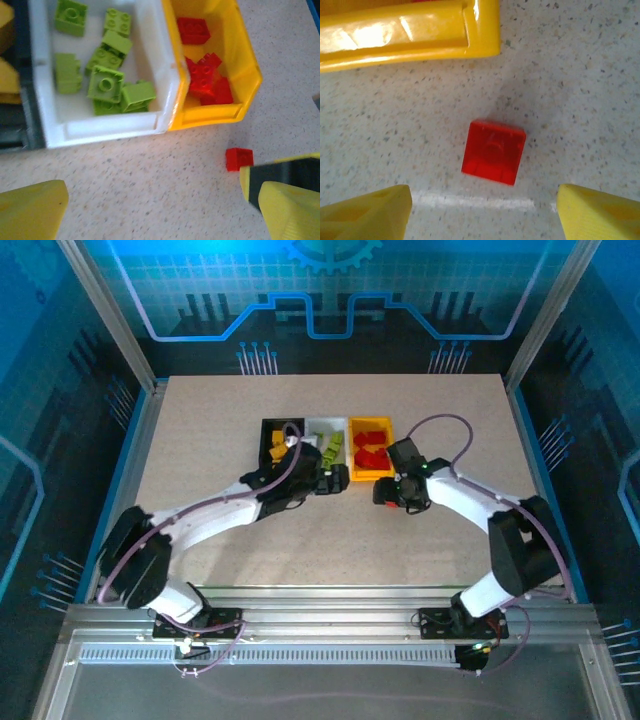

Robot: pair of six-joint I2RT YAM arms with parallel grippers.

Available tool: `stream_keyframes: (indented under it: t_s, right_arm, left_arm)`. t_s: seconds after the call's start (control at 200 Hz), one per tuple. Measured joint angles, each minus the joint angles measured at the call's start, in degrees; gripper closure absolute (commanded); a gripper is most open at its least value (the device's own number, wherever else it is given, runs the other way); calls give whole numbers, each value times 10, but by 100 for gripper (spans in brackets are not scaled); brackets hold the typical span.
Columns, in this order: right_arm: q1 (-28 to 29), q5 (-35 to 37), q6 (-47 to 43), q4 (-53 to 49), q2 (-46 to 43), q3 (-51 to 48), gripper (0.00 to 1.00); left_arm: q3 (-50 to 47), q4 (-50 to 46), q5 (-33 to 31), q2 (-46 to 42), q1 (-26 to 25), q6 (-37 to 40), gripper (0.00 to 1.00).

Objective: Sort the legos into containers by color

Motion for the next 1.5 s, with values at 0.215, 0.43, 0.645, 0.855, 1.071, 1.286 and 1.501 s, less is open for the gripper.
stream_keyframes:
  t_s: [0.215,0.43,0.645,0.855,1.071,1.286,1.501]
  right_arm:
    - [0,46,19,-10,77,38,42]
    - [3,65,26,-19,97,38,60]
    - [21,76,8,-16,81,37,68]
    - [57,79,-22,-20,8,82,65]
    - [46,89,-31,-7,80,229,63]
    - [26,95,-34,-15,206,346,47]
    - [20,93,-39,-9,220,364,27]
  left_arm:
    - [-99,-28,-31,-95,0,-17,1]
    - [-144,-51,-59,-149,5,-24,1]
    - [-151,-71,-85,-166,11,-34,1]
    - [-183,-86,-104,-205,12,-50,1]
    - [-200,-106,-106,-222,12,-64,1]
    - [-200,-117,-106,-244,12,-77,1]
    - [-200,-138,-124,-271,12,-79,1]
